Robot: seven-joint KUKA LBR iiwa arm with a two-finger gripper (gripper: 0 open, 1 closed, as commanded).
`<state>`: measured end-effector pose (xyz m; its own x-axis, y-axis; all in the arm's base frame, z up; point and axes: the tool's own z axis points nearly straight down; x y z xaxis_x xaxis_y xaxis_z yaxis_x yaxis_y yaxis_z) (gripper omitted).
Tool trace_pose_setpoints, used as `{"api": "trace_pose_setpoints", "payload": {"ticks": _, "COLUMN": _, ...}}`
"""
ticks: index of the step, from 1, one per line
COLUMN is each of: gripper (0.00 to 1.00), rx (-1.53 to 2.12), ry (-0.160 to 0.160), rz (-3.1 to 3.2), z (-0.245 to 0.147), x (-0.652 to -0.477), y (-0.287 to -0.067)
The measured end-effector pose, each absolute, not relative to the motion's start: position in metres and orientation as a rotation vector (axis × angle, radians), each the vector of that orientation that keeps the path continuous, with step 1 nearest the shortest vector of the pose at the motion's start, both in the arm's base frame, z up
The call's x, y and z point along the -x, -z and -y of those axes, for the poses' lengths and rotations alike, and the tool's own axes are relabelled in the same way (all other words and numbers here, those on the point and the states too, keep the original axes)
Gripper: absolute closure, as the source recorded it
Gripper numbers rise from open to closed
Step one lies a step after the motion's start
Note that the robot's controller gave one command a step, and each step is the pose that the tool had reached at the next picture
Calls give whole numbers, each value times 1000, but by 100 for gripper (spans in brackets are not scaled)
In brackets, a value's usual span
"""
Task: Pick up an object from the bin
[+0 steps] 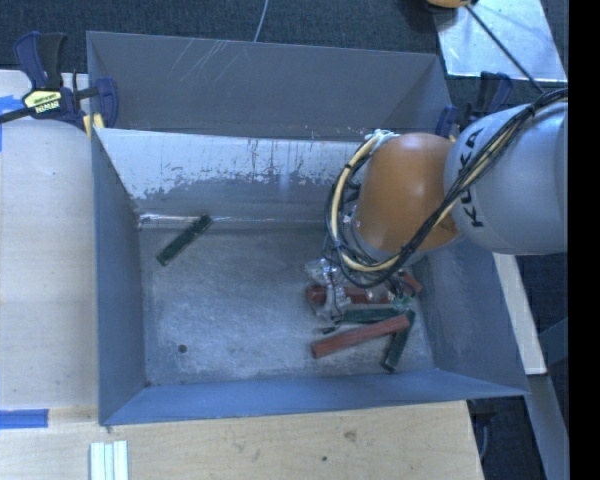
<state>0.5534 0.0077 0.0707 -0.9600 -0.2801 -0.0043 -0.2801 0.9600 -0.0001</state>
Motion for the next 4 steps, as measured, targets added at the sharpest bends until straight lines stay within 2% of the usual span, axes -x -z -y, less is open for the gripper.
{"api": "trace_pose_setpoints", "payload": {"ticks": 1, "gripper": 100, "rx": 444, "ry": -1, "rz": -3106, "z": -8, "x": -553, "y": -71}}
{"api": "trace_pose_setpoints", "payload": {"ticks": 2, "gripper": 100, "rx": 463, "ry": 0, "rz": -3106, "z": -24, "x": -567, "y": -273}}
{"api": "trace_pose_setpoints", "payload": {"ticks": 3, "gripper": 100, "rx": 464, "ry": 0, "rz": -3101, "z": -25, "x": -569, "y": -283}}
{"api": "trace_pose_setpoints", "payload": {"ticks": 4, "gripper": 0, "rx": 436, "ry": 1, "rz": -3103, "z": 0, "x": -595, "y": -135}}
